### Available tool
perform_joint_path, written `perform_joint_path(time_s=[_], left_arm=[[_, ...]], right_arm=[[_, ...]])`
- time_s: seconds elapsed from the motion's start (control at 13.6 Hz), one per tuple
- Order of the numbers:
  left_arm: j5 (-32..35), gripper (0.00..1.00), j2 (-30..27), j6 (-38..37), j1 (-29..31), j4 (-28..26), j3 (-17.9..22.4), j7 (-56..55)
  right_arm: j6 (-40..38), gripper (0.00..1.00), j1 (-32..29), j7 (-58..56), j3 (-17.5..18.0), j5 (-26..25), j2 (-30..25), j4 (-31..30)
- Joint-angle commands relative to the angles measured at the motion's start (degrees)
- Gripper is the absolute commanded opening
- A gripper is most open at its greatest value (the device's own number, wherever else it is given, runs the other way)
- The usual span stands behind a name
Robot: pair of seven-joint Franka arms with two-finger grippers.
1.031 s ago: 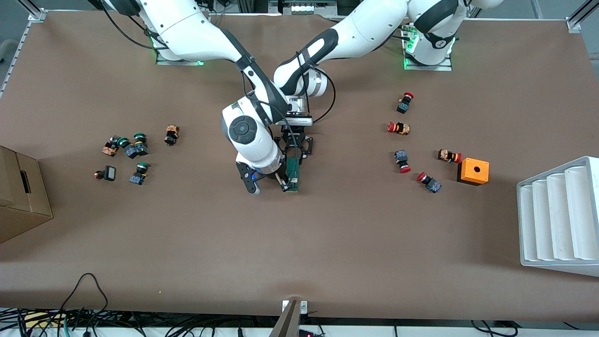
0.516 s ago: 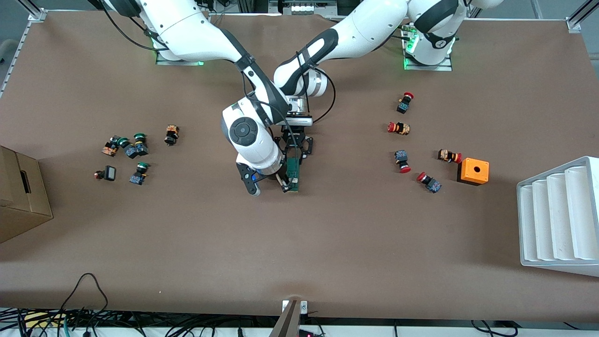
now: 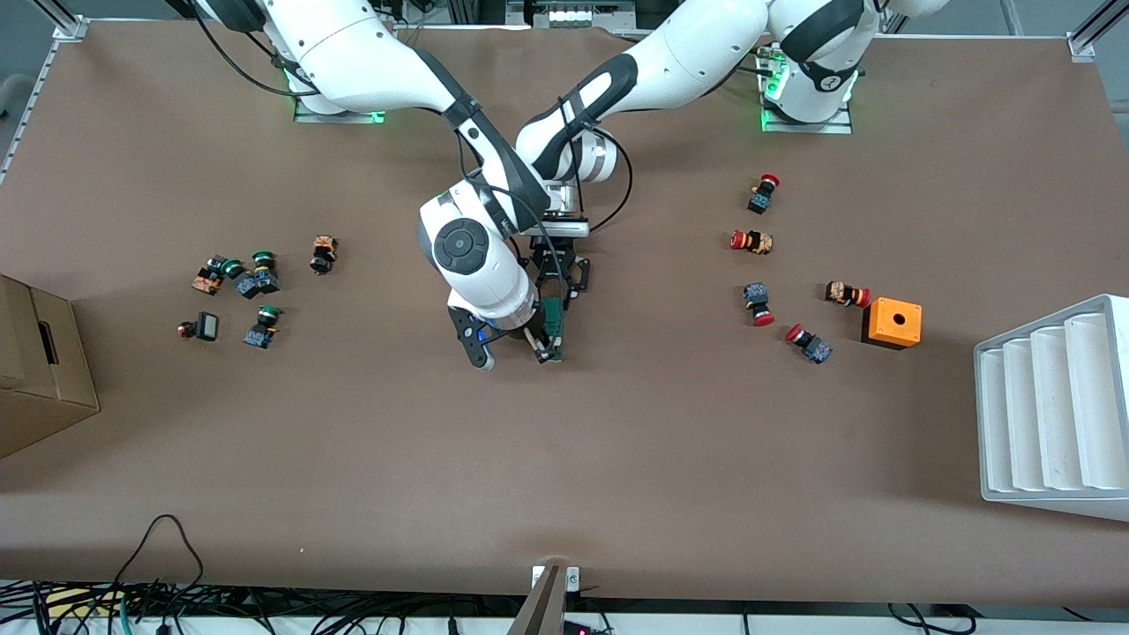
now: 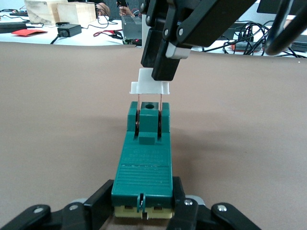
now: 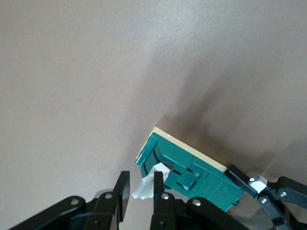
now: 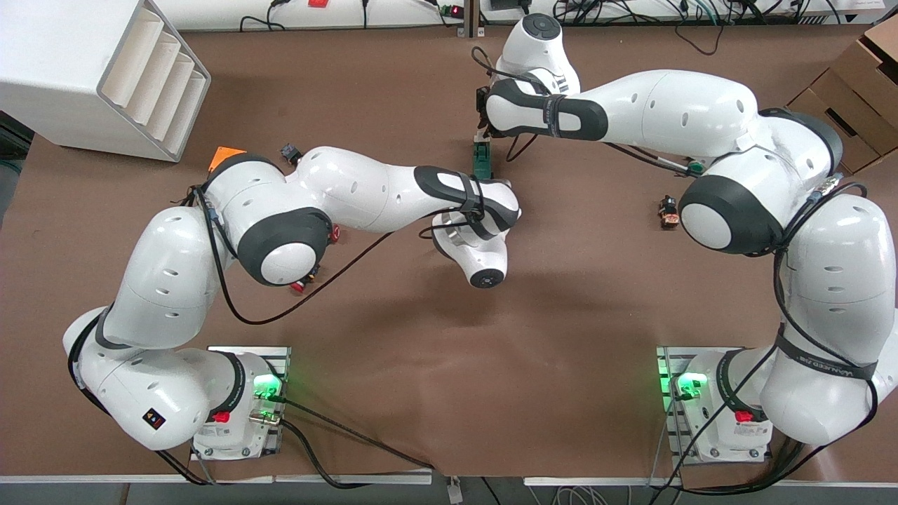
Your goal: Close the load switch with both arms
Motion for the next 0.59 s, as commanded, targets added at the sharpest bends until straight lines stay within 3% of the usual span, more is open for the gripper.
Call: perform_joint_path(time_s=[0.0,0.52], left_arm=[[3.27,0.42,3.44,2.39,-0.28,4.13,0.51,-1.99],[3.27,0.42,3.44,2.39,-0.28,4.13,0.51,-1.99]], right_arm=[[0.27,0.26,-0.06,1.22,0.5,-0.44,2.32,2.49],[0.36,0.21,0.02,1.22,0.5,-0.53,3.72,4.25]])
